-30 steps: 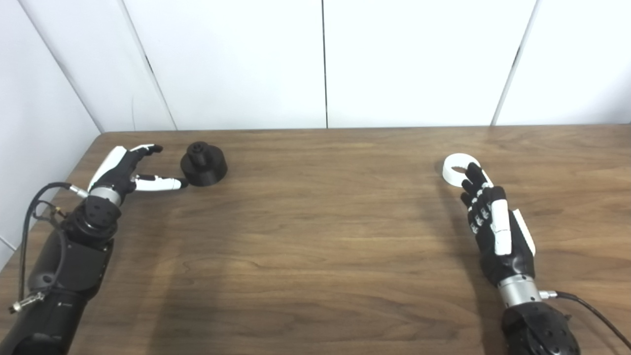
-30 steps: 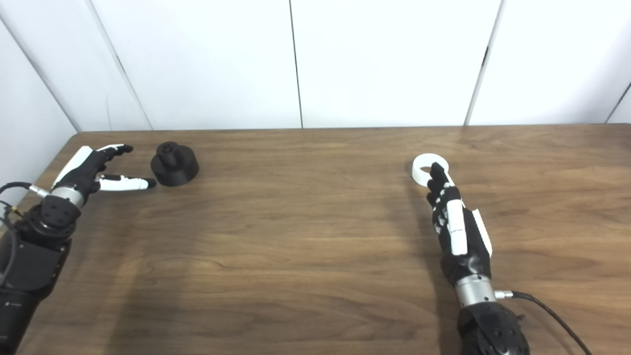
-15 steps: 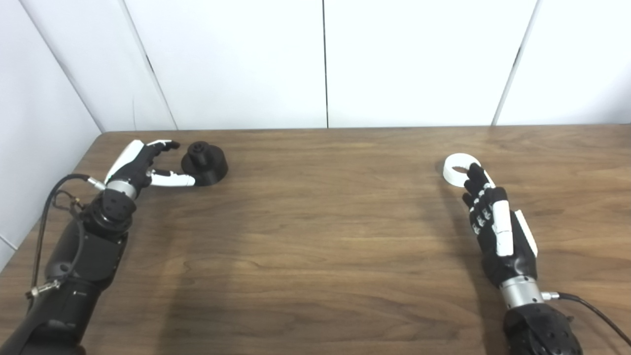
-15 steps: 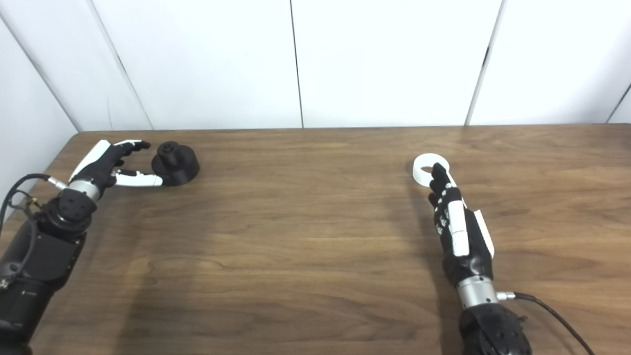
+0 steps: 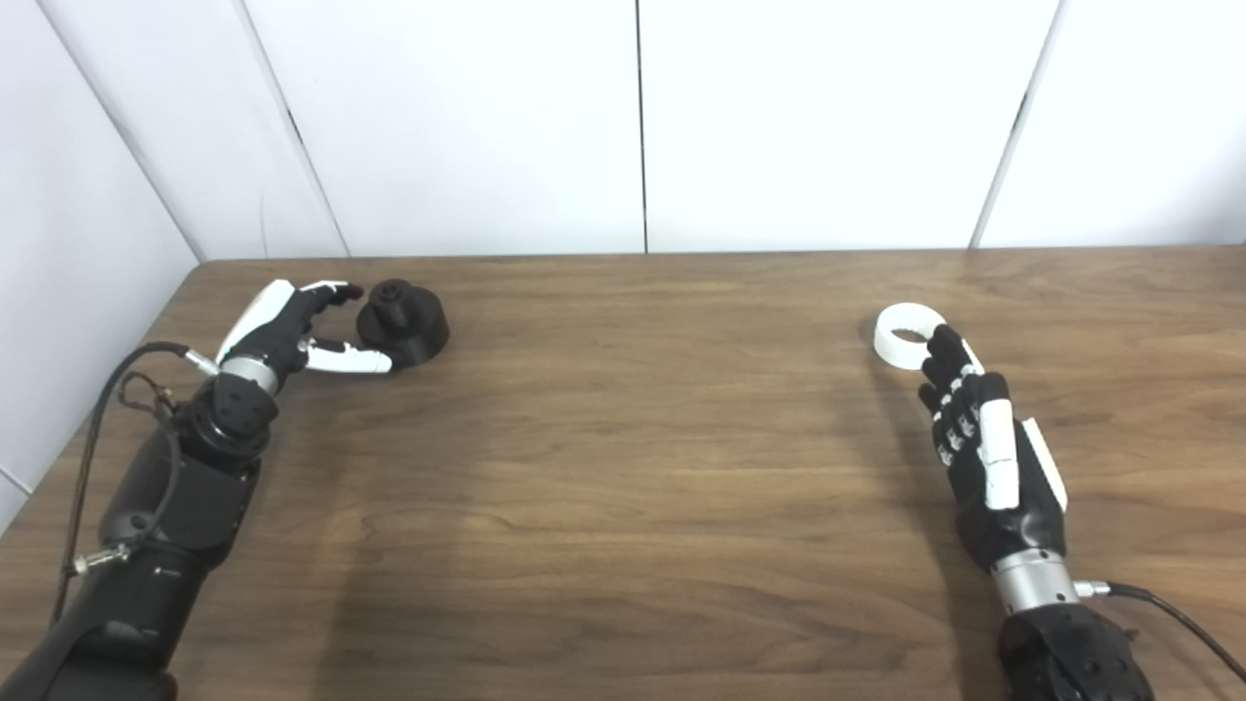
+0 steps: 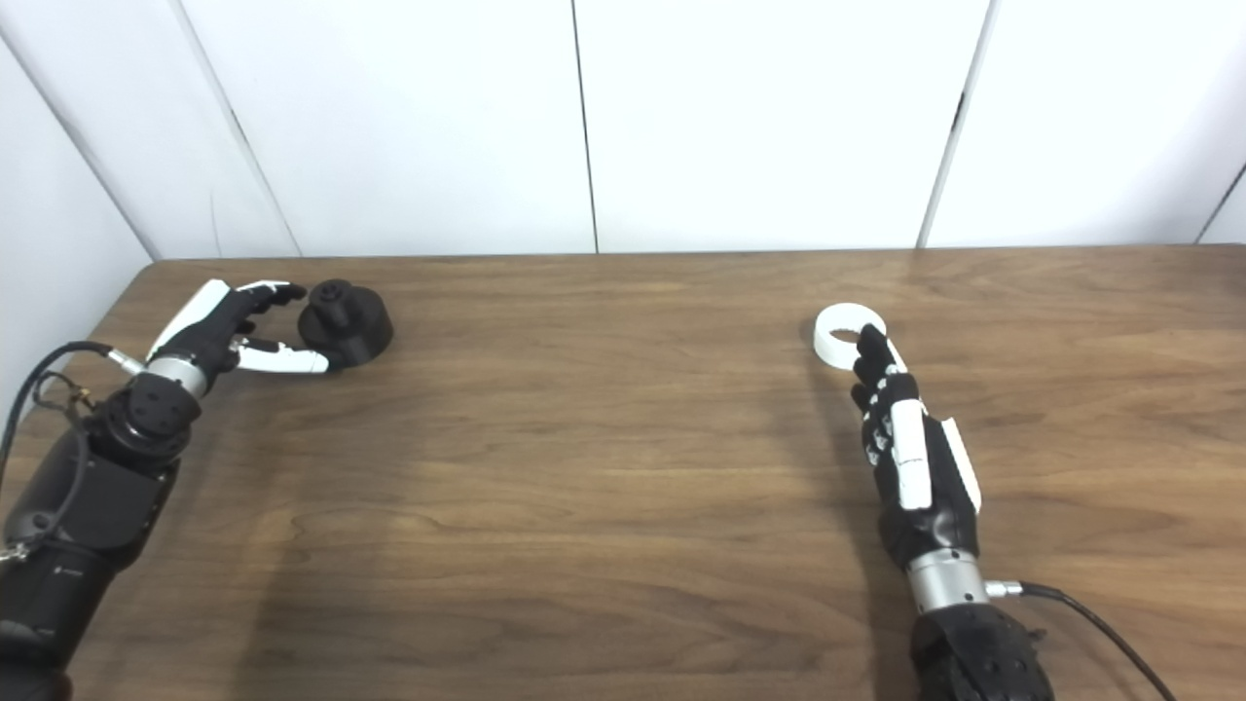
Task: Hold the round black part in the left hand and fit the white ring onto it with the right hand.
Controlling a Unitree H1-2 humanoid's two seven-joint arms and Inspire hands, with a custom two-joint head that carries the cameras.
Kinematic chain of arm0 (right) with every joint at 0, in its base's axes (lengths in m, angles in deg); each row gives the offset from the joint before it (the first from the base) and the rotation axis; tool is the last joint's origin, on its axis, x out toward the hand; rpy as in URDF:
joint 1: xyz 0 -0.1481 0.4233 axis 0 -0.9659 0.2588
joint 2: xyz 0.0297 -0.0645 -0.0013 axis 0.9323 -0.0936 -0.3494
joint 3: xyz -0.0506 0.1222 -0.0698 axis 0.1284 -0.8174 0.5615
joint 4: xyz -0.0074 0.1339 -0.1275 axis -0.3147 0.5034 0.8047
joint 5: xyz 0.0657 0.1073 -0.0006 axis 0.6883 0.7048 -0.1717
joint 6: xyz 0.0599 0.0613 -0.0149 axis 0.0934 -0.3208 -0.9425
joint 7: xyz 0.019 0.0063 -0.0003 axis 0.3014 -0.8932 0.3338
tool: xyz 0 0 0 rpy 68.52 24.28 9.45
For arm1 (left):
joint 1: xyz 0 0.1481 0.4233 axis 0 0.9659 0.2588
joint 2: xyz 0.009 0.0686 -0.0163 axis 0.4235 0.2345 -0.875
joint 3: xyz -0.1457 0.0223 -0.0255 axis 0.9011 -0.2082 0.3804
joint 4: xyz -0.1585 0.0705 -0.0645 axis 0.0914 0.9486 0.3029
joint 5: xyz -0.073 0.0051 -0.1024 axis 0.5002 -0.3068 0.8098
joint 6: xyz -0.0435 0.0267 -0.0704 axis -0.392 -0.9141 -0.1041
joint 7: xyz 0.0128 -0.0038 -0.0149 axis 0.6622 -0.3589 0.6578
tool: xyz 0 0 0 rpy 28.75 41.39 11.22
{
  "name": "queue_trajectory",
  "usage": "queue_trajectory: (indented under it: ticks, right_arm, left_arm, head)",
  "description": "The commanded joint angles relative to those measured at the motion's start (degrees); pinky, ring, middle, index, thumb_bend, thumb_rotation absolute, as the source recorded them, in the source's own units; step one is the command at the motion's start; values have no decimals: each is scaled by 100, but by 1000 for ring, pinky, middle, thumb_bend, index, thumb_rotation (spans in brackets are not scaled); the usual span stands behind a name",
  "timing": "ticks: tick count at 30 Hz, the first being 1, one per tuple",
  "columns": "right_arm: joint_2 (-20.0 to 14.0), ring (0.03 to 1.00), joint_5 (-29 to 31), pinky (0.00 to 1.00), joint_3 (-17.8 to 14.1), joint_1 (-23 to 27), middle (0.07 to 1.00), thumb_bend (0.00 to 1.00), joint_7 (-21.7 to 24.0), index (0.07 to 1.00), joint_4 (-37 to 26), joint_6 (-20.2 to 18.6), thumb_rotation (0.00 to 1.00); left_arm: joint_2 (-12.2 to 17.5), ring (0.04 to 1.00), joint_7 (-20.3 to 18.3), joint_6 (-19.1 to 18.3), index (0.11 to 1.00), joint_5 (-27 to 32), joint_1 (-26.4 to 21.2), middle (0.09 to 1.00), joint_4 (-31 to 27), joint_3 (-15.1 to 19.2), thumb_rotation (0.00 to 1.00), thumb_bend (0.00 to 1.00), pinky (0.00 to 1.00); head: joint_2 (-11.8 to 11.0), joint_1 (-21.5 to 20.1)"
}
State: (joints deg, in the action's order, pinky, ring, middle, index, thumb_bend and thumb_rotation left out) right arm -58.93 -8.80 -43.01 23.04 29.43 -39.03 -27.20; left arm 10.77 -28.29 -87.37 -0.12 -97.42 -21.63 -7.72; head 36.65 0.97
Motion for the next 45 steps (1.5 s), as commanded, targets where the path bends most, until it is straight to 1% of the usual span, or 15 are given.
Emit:
queue_trajectory:
  ticks: [1,5,9,12,15,22,29,37,41,45]
  right_arm:
    - [8,987,3,1000,-74,-539,973,646,-20,952,273,41,973]
    - [2,982,37,1000,-107,-561,968,651,-22,951,248,27,969]
    - [-17,985,73,1000,-123,-575,968,643,15,954,230,25,976]
    - [-23,983,83,1000,-121,-590,969,628,32,956,219,38,988]
    - [-19,978,88,1000,-137,-616,963,640,15,951,202,21,980]
    - [-64,973,170,1000,-175,-665,960,648,62,953,174,14,970]
    - [-84,979,204,1000,-171,-724,962,638,84,955,139,34,977]
    - [-93,975,157,1000,-173,-750,960,644,49,953,124,16,978]
    - [-96,985,206,1000,-183,-756,967,635,72,962,119,-4,986]
    - [-109,988,229,1000,-181,-759,967,623,91,965,159,30,998]
  left_arm:
    - [158,961,143,55,858,-142,-358,939,-101,3,292,961,892]
    - [168,973,136,65,863,-216,-382,950,-52,-64,296,951,906]
    - [141,978,190,171,860,-210,-437,947,141,-71,280,941,919]
    - [119,970,222,289,855,-207,-494,934,320,-90,281,942,907]
    - [75,963,256,287,855,-219,-537,931,412,-96,272,944,897]
    - [-12,974,357,377,847,-187,-651,936,663,-101,259,946,918]
    - [-56,969,469,594,835,-193,-820,940,1036,-127,252,939,902]
    - [-85,974,464,655,823,-199,-937,932,1213,-189,272,956,911]
    - [-111,974,474,651,812,-188,-943,938,1219,-199,266,952,907]
    - [-113,976,477,731,809,-199,-960,937,1287,-227,277,945,912]
  head:
    - [3,6]
    - [-1,12]
    - [-10,18]
    - [-19,29]
    - [-25,39]
    - [-31,42]
    - [-36,32]
    - [-27,30]
    - [-32,4]
    - [-37,-4]
